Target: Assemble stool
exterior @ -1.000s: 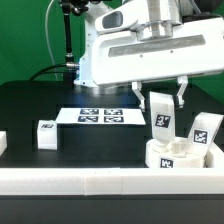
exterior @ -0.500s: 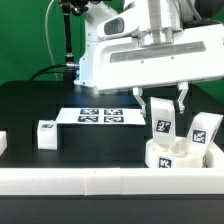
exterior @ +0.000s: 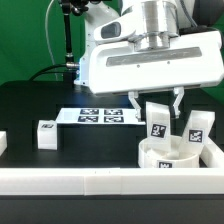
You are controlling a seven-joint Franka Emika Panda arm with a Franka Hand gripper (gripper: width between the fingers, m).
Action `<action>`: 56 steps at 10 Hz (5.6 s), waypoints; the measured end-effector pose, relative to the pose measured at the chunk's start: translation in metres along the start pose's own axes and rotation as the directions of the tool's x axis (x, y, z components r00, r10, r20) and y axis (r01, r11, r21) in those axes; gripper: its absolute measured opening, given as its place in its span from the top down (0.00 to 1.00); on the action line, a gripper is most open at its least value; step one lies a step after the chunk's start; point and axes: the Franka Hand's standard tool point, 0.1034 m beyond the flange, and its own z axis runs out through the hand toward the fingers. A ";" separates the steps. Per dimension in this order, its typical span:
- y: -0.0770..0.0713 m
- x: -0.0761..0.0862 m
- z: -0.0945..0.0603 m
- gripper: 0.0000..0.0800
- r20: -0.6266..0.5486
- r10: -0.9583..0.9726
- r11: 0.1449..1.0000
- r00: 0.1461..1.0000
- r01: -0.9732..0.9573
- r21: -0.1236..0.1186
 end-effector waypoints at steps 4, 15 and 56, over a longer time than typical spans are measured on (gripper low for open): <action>0.000 0.001 0.001 0.59 -0.021 -0.001 1.000 1.000 0.000 -0.003; 0.010 0.038 -0.033 0.19 0.070 0.039 0.999 0.997 -0.040 0.018; 0.004 0.013 0.005 0.58 0.253 -0.921 0.383 0.297 0.810 0.445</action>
Offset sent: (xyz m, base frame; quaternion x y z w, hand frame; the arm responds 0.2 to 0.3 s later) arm 0.0000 0.0000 0.0000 0.0000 0.0000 0.0000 1.0000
